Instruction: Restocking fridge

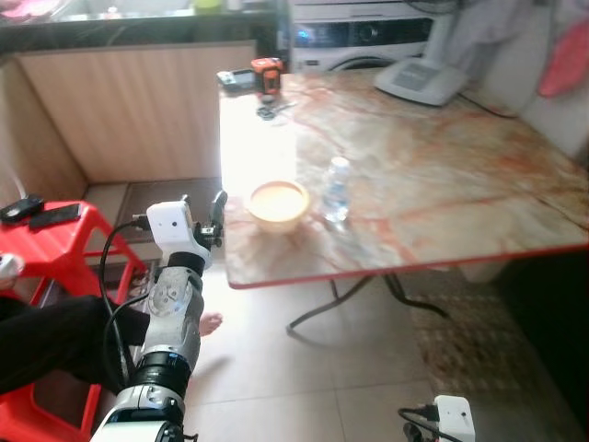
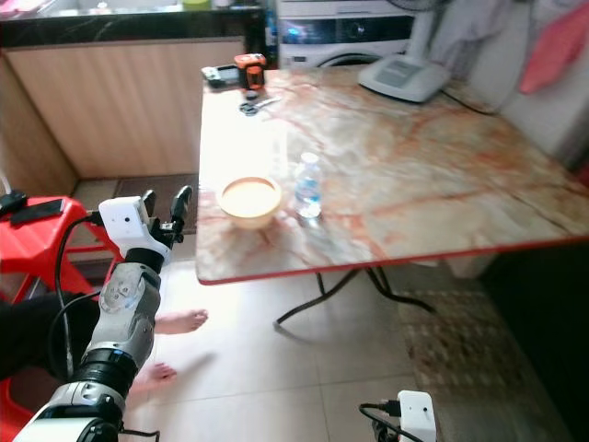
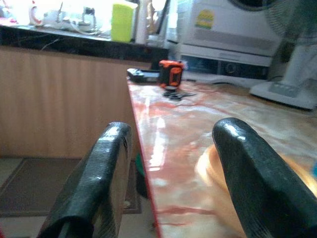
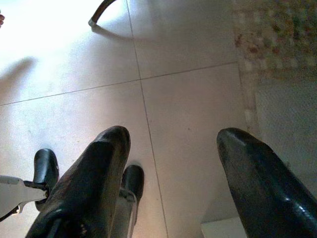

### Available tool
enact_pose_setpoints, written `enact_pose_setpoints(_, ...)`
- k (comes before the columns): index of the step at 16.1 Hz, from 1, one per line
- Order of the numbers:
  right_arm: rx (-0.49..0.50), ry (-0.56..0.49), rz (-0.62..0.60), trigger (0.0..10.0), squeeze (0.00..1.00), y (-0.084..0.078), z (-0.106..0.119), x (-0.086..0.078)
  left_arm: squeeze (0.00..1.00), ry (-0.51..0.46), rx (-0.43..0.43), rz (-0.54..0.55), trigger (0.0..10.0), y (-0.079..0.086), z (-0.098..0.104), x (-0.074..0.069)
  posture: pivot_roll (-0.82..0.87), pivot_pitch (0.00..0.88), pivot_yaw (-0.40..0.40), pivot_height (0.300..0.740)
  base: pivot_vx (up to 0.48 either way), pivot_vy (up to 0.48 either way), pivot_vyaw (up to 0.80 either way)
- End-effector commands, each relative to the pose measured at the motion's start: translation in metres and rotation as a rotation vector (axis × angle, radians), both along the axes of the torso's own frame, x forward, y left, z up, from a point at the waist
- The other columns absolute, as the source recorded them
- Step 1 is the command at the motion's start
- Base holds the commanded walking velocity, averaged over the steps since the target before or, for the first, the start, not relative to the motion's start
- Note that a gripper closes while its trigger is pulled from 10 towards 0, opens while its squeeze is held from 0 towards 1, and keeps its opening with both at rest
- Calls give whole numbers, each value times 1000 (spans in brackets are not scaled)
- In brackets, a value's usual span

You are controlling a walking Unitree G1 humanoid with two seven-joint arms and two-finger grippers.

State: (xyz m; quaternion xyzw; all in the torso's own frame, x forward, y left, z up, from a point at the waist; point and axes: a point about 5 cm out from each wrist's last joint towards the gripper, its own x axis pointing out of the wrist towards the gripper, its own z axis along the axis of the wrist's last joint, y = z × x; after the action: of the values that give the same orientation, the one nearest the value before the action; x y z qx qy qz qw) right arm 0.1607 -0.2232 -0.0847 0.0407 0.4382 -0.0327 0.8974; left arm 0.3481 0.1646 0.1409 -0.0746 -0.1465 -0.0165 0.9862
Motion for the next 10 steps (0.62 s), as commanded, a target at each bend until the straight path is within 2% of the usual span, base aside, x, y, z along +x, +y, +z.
enact_pose_setpoints(1,11,7,-9,10000,0,0,-1,-1,0,-8,-2,1,10000,2,3,0,53,56,-24,740,307,0,0)
enact_pose_setpoints(9,12,9,-10,10000,0,0,-1,-2,0,-10,-2,-16,10000,-1,4,1,53,46,-22,740,320,0,0)
enact_pose_setpoints(10,11,10,-10,10000,0,1,-1,-2,0,-15,-4,-23,10000,-2,5,1,53,43,-21,740,0,0,0)
